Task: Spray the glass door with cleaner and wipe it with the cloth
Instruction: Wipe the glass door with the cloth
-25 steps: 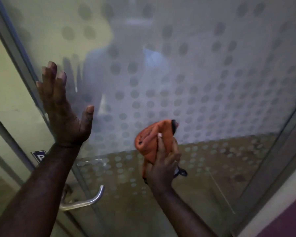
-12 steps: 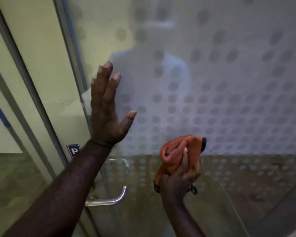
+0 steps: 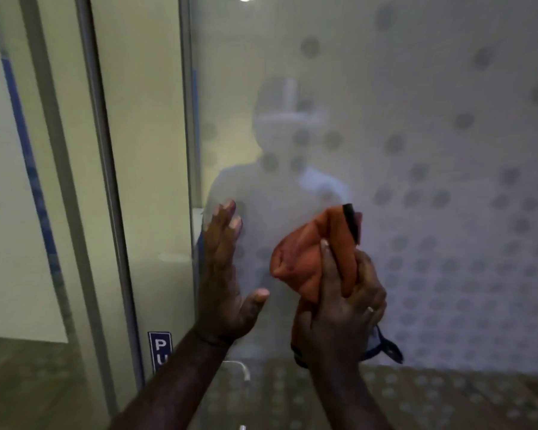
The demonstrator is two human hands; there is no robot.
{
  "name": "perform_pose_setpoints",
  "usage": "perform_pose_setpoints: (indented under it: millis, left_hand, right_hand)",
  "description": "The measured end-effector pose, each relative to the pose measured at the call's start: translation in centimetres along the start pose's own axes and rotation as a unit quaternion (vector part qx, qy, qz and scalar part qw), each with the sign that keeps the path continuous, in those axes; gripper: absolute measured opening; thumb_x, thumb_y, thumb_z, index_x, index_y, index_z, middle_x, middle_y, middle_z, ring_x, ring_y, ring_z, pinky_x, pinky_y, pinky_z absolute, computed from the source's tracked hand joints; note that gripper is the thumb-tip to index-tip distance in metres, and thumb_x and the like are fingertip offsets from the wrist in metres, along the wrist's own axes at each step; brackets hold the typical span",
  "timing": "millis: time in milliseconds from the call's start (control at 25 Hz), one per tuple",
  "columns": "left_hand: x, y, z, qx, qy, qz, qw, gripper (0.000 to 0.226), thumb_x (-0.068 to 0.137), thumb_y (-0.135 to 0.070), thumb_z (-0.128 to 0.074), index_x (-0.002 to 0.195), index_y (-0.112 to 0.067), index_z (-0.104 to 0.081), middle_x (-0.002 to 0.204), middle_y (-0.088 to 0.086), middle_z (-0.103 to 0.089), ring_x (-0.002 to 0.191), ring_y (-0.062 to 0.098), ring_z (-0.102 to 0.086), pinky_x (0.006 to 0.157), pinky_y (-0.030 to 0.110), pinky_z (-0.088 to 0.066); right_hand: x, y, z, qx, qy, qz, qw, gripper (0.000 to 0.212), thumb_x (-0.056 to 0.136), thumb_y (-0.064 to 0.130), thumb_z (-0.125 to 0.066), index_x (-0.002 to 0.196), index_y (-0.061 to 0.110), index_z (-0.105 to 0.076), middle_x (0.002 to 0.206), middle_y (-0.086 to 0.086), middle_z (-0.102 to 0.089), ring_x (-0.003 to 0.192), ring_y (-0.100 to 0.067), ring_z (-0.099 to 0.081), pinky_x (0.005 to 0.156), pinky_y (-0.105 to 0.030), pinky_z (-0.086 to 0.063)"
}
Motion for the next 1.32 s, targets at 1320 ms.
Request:
perform_pose_setpoints:
  millis: [1320]
  left_hand:
    - [-0.9, -1.5, 1.5, -0.011, 0.004, 0.047, 0.999, 0.072, 0.097, -0.060, -0.040, 0.156, -0.028, -0.015, 0.165, -0.005, -0.017, 0.151, 0.031, -0.022, 0.122, 0.046, -0.023]
  right_hand:
    - [3.2, -6.7, 9.8, -0.101, 0.002, -0.117, 0.988, 0.087, 0.060, 0.010, -0.061, 0.142, 0.030, -0.039, 0.143, -0.012, -0.027, 0.118, -0.035, -0.035, 0.096, -0.058, -0.037]
Point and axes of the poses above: each hand's wrist, its own x-axis towards the middle knuckle, its own z-axis out of the back of the hand, y = z × x, the point moved 8 cm from there along x, towards the middle knuckle
